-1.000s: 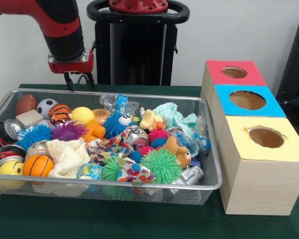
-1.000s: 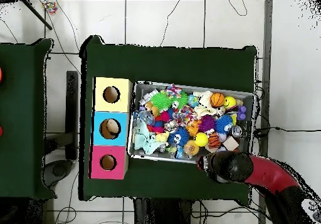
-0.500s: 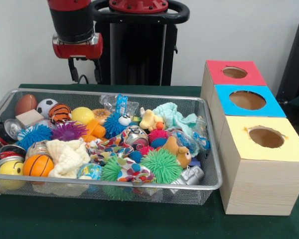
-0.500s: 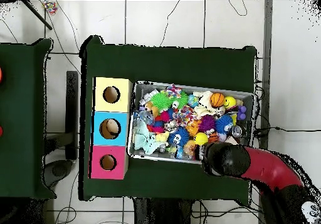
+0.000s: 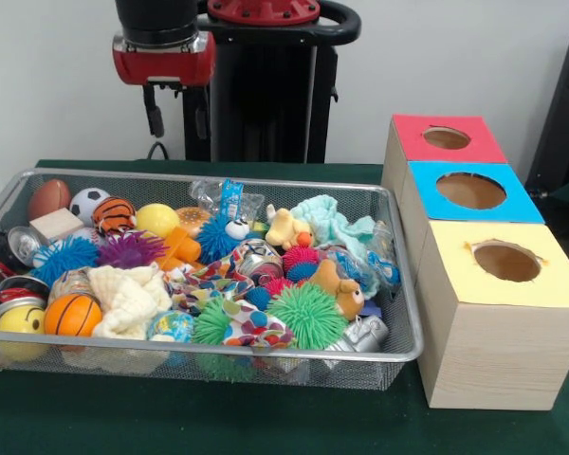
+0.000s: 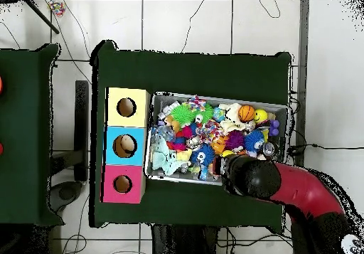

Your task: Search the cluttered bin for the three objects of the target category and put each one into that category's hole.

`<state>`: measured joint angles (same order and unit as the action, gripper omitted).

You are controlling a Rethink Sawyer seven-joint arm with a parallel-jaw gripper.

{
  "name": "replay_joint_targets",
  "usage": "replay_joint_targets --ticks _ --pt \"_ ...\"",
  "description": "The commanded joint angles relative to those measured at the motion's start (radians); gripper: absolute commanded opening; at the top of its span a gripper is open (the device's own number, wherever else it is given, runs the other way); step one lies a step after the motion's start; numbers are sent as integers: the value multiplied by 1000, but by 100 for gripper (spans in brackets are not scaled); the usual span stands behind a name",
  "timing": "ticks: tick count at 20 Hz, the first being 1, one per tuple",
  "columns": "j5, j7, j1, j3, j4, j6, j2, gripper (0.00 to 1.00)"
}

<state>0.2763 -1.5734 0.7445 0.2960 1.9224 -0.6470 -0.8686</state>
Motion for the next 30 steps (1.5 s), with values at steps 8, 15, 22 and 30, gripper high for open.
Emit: replay_joint_targets --ticks 8,15,22,30 --pt "9 14 43 54 -159 20 255 100" --pt "5 47 131 78 -130 45 276 100" --pt "39 126 240 123 -154 26 337 100" --pt "82 109 261 122 -164 29 327 100"
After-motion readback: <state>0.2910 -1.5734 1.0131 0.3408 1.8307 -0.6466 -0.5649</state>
